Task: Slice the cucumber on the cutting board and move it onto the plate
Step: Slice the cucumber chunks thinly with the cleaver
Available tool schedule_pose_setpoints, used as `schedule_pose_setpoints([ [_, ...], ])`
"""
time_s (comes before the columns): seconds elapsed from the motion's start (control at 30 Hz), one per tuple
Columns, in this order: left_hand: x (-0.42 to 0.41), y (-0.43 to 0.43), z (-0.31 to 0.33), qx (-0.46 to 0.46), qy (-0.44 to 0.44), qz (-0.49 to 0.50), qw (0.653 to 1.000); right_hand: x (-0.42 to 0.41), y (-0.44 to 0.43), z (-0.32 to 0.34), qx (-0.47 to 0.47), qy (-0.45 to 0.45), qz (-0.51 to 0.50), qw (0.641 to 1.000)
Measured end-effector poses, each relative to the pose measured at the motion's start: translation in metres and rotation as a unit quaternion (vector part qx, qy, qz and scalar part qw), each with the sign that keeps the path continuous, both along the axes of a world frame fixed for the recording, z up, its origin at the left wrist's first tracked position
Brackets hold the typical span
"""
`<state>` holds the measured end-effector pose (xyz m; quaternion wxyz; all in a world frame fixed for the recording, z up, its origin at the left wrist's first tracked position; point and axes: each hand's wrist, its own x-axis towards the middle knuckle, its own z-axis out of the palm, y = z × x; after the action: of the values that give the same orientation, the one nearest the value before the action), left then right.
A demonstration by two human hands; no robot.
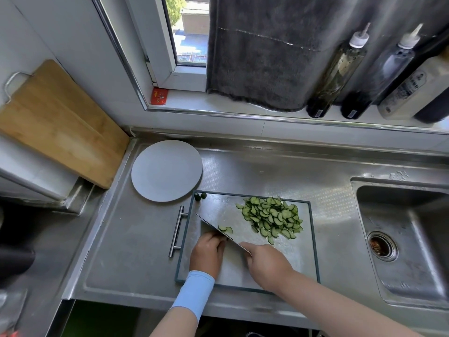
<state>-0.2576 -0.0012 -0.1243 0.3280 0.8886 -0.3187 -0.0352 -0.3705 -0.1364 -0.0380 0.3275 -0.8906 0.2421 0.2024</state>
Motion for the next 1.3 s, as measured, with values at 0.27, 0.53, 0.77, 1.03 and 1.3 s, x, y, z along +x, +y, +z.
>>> schedule_pose_setpoints([
  [0.27, -0.002, 0.004, -0.005, -0.017, -0.005, -0.012, 1.0, 0.013, 0.002, -0.002, -0.018, -0.008, 0.016, 1.0],
  [0.53, -0.002, 0.002, 0.002, -0.012, 0.015, 0.011, 1.0, -0.006, 0.004, 0.012, -0.029, -0.006, 0.026, 0.999],
  [0.77, -0.004, 0.001, 0.006, -0.025, -0.002, 0.013, 1.0, -0.019, -0.001, 0.013, -0.018, 0.0, 0.021, 1.0],
  [1.03, -0.004, 0.003, -0.001, -0.02, 0.012, 0.017, 1.0, 0.005, 0.008, -0.001, -0.017, 0.0, 0.008, 1.0],
  [1.3, -0.004, 0.002, -0.002, -0.021, 0.019, 0.018, 0.999, 0.012, 0.011, -0.001, -0.028, -0.012, 0.012, 0.999],
])
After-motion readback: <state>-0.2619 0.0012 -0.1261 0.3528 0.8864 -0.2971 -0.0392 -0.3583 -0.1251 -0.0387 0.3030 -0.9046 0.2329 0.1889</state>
